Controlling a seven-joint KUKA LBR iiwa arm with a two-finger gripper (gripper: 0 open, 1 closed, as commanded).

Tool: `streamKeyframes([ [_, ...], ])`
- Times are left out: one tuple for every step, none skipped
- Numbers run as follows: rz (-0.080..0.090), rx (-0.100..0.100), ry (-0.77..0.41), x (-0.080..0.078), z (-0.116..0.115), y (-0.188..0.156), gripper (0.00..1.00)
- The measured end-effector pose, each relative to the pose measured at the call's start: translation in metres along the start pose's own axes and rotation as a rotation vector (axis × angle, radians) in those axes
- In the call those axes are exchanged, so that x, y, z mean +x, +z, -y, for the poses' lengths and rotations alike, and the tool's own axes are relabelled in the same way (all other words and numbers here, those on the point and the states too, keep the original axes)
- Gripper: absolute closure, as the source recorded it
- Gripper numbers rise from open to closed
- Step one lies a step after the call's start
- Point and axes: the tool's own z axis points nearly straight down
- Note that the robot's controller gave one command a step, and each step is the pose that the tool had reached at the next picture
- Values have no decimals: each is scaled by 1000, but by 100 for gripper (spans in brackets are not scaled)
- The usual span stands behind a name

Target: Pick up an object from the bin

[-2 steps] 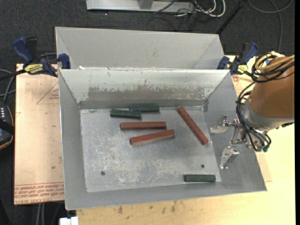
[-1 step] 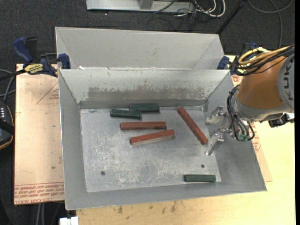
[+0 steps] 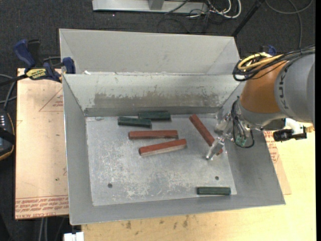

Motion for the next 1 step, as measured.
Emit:
streamKeyframes([
  [-2, 1, 0, 26, -10, -37, 0],
])
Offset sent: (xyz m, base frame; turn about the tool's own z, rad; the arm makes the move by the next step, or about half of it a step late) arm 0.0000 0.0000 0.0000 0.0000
